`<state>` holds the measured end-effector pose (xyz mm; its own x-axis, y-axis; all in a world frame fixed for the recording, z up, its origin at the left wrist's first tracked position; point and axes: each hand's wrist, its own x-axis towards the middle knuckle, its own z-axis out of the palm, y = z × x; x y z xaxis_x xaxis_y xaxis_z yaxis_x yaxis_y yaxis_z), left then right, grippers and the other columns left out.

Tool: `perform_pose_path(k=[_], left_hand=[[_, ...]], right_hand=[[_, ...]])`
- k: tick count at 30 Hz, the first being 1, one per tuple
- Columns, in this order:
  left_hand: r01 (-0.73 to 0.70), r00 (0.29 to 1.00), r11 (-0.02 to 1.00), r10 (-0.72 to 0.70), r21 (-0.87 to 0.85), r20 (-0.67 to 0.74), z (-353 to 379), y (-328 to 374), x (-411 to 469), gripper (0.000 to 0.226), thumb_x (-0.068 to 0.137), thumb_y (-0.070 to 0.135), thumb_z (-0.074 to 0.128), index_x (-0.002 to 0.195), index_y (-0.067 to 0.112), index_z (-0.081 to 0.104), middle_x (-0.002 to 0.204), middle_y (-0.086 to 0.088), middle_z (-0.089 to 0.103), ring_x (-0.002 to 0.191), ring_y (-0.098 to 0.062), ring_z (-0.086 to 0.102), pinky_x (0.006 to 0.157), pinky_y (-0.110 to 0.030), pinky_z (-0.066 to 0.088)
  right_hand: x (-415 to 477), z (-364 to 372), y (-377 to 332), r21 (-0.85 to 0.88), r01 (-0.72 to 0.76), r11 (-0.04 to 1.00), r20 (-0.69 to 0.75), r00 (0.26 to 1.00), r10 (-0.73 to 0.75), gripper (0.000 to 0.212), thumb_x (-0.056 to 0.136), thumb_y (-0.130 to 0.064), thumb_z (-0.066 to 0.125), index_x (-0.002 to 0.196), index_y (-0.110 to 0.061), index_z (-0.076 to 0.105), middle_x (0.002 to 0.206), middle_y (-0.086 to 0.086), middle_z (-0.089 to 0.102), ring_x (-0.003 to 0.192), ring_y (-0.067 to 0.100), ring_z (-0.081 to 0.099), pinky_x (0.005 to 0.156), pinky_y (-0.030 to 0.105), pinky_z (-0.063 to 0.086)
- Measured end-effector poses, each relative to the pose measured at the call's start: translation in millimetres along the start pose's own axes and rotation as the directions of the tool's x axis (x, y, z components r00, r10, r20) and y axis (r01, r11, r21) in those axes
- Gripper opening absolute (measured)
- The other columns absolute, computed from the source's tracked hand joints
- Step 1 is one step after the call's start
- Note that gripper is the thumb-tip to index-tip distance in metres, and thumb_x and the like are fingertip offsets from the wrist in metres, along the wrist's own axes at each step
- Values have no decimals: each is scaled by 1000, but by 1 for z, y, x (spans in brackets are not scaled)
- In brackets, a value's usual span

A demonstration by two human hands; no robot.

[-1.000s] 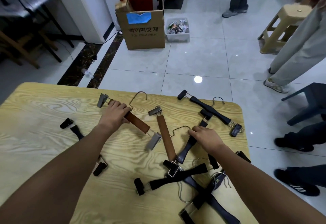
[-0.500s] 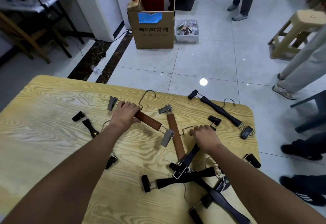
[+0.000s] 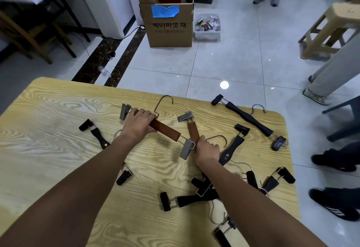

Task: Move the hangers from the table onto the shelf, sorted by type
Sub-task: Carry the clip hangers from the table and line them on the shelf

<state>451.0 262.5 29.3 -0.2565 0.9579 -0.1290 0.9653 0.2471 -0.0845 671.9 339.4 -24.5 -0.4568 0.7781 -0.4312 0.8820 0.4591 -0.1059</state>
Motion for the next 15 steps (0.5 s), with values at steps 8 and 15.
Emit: perform_pose_path(k=[8,15], left_hand=[[11,998,1000,-12,-11,-64,7,-22,-14,46,82,40,65,122,17,59,119,-2,63,118,-25,52,109,-44,24],[44,996,999,-46,-28,-70,9,-41,-27,46,83,39,65,123,17,58,120,-2,61,121,-23,51,112,-47,19]], right_hand=[[1,-4,-18,25,161,987,-35,987,-160,51,83,0,58,128,-6,35,116,12,58,102,31,59,79,36,44],[1,4,-41,-50,264,963,-61,962,-267,38,88,5,49,124,-6,49,125,12,47,113,33,48,86,39,42]])
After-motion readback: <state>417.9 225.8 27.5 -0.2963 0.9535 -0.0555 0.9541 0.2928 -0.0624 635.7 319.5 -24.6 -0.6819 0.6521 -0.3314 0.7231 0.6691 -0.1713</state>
